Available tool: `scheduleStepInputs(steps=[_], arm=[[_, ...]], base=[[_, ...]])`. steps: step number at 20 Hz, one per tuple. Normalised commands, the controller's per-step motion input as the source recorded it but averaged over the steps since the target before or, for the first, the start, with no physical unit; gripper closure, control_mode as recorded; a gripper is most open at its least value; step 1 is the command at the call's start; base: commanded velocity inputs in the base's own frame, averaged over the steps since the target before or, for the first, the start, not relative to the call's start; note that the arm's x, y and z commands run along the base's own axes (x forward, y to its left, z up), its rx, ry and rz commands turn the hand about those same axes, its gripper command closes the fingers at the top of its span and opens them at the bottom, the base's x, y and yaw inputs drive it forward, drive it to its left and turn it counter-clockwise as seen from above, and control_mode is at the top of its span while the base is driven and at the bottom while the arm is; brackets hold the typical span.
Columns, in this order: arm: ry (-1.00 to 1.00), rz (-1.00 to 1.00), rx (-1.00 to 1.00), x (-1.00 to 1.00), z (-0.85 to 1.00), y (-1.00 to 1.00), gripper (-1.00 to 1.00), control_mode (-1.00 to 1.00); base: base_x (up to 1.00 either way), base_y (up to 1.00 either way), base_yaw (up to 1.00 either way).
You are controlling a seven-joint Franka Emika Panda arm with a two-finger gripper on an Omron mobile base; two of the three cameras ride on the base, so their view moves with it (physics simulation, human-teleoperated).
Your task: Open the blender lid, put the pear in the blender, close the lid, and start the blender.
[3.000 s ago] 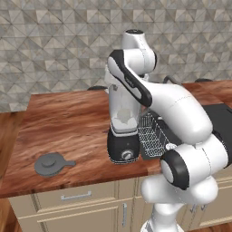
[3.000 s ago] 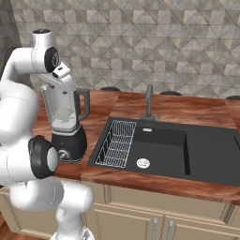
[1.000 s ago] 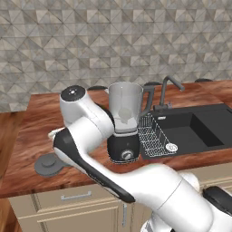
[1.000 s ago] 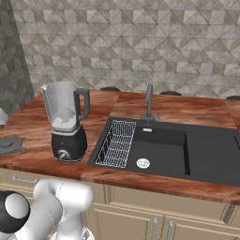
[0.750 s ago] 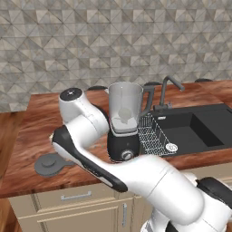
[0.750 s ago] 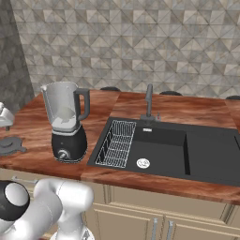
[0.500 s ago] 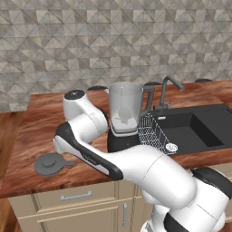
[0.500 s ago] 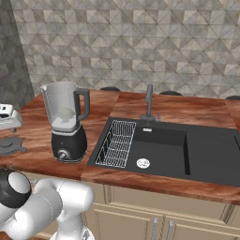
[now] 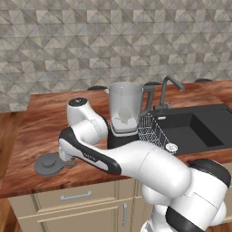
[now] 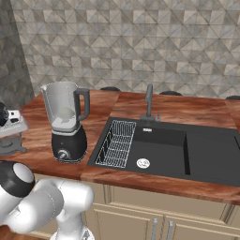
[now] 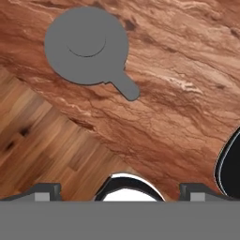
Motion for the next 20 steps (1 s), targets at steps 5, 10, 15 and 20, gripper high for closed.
scheduleStepInputs(steps=[5,10,15,20], arm=[[0.00,0.06,-0.01,0.11,-0.45,0.00,-1.00,-1.00],[0.00,0.02,-0.03,0.03,-0.32,0.04,-1.00,-1.00],[0.00,0.00,-0.03,0.01,-0.12,0.12,-1.00,-1.00],[0.00,0.00,-0.02,0.02,-0.09,0.12,-1.00,-1.00]], base=[[0.00,0.00,0.00],[0.00,0.00,0.00],[0.00,0.00,0.00],[0.00,0.00,0.00]])
